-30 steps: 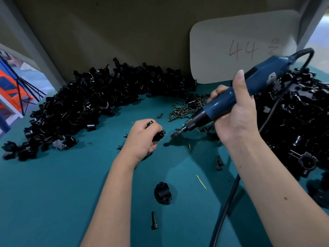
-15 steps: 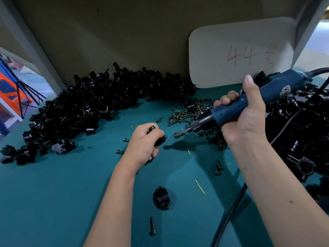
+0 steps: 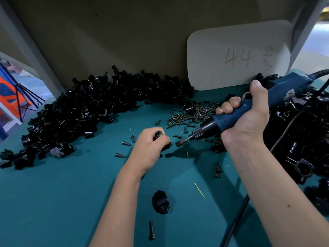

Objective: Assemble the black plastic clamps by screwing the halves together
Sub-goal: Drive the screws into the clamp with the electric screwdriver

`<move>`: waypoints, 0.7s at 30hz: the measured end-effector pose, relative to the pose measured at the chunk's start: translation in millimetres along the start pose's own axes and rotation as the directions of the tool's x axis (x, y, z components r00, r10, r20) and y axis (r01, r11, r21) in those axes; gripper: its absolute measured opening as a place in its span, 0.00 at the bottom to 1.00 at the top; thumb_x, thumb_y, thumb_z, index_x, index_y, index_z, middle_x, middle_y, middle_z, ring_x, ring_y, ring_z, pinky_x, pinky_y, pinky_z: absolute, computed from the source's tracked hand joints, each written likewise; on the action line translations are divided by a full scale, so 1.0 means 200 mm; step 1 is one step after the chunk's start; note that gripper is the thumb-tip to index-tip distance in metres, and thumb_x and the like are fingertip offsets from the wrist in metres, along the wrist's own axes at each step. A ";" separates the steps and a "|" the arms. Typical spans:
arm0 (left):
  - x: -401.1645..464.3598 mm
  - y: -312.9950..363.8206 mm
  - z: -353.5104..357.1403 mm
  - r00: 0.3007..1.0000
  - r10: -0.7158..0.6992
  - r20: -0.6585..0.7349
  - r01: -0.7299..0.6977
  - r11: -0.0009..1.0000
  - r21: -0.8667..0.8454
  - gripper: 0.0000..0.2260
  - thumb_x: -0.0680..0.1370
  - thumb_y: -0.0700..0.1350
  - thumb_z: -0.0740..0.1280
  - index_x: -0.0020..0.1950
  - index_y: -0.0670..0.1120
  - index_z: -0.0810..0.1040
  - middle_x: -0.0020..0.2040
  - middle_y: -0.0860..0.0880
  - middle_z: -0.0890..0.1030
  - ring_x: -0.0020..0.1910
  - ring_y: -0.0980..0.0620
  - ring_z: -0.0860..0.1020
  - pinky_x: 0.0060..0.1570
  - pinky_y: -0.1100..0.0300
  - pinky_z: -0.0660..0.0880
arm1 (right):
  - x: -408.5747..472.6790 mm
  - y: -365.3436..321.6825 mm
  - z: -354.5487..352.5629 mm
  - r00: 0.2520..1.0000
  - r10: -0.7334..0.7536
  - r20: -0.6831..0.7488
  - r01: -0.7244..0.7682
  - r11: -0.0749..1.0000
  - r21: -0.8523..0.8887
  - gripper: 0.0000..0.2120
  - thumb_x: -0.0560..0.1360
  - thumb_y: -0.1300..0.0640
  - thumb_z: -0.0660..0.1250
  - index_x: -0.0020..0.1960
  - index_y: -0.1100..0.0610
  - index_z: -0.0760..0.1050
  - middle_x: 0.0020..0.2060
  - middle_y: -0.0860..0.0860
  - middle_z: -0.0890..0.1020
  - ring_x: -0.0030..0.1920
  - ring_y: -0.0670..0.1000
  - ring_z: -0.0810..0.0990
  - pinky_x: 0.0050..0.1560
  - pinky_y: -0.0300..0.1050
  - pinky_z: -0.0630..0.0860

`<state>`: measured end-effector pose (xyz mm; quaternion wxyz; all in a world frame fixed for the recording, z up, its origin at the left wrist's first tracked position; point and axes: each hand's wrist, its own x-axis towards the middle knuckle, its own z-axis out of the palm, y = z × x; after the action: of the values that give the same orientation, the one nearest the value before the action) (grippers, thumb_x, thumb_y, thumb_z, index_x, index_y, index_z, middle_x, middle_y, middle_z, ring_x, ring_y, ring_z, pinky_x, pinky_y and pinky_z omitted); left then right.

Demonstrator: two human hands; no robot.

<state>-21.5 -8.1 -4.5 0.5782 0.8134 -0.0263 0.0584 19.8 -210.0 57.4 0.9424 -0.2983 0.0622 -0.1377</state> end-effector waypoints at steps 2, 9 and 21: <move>0.00 0.01 0.01 1.000 -0.004 0.009 0.004 1.000 0.015 0.14 0.71 0.49 0.65 0.35 0.42 0.63 0.28 0.52 0.62 0.28 0.50 0.59 0.33 0.49 0.56 | 0.00 0.00 0.01 1.000 -0.009 0.001 0.009 1.000 0.011 0.19 0.79 0.51 0.70 0.56 0.55 0.60 0.29 0.50 0.69 0.26 0.50 0.68 0.31 0.42 0.70; 0.00 0.02 0.02 1.000 -0.014 0.022 0.013 0.997 0.073 0.14 0.70 0.49 0.64 0.33 0.45 0.61 0.29 0.53 0.61 0.31 0.50 0.59 0.36 0.52 0.56 | -0.02 0.00 0.03 1.000 -0.006 0.002 0.006 0.999 0.051 0.13 0.79 0.57 0.65 0.39 0.54 0.64 0.27 0.50 0.68 0.25 0.50 0.66 0.29 0.41 0.69; 0.00 0.03 0.04 0.998 -0.056 0.026 0.055 0.998 0.037 0.12 0.69 0.50 0.65 0.31 0.50 0.63 0.29 0.53 0.61 0.30 0.51 0.59 0.37 0.47 0.57 | -0.03 0.00 0.04 1.000 -0.009 0.006 0.009 0.998 0.060 0.20 0.77 0.61 0.63 0.27 0.52 0.66 0.26 0.50 0.67 0.24 0.49 0.64 0.29 0.42 0.67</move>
<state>-22.2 -17.1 -1.0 0.5644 0.8248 -0.0104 0.0316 14.8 -204.0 63.7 0.9505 -0.2705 0.0539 -0.1428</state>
